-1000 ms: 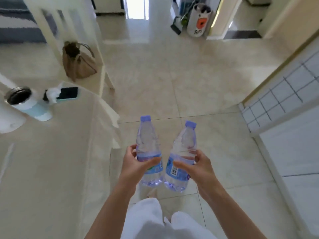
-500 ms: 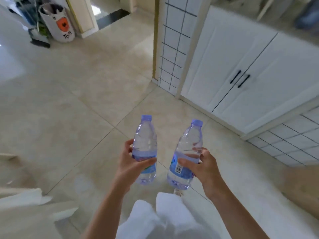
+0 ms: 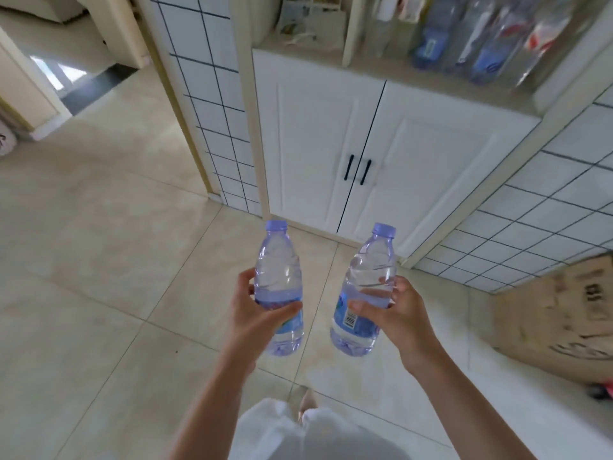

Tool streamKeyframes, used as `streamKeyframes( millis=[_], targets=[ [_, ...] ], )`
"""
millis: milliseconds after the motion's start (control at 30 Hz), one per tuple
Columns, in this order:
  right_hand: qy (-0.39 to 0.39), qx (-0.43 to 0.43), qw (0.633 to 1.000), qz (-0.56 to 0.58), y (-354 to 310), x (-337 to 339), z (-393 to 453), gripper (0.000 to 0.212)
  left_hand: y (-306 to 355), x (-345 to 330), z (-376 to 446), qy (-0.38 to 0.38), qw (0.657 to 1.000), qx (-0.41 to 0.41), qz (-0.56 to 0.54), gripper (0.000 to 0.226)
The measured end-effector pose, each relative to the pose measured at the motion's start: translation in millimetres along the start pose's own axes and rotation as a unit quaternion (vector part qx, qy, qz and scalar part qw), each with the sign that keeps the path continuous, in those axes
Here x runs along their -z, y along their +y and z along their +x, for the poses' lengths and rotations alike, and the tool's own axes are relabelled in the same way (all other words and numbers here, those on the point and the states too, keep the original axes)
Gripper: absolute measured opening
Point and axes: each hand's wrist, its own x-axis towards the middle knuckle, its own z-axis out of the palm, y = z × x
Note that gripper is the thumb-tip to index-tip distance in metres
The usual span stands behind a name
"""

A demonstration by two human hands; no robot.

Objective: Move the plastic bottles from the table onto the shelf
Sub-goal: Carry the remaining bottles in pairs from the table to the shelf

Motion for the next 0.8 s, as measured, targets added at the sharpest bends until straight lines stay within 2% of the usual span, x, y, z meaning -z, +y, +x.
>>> streamKeyframes(
  millis=[133,400,800],
  targets=[
    [0.028,0.009,1.000,0.002,-15.1,17.3,40.9,0.050,24.6,-33.7,37.7,-0.023,0.999,-0.021,0.010,0.079],
    [0.070,0.010,0.998,-0.002,-56.7,33.9,147.8,0.056,86.2,-90.7,148.8,-0.066,0.994,-0.077,0.049,0.075],
    [0.144,0.047,0.988,-0.031,-148.0,43.3,306.4,0.054,193.4,-174.1,310.7,-0.113,0.982,-0.131,0.078,0.079]
  ],
)
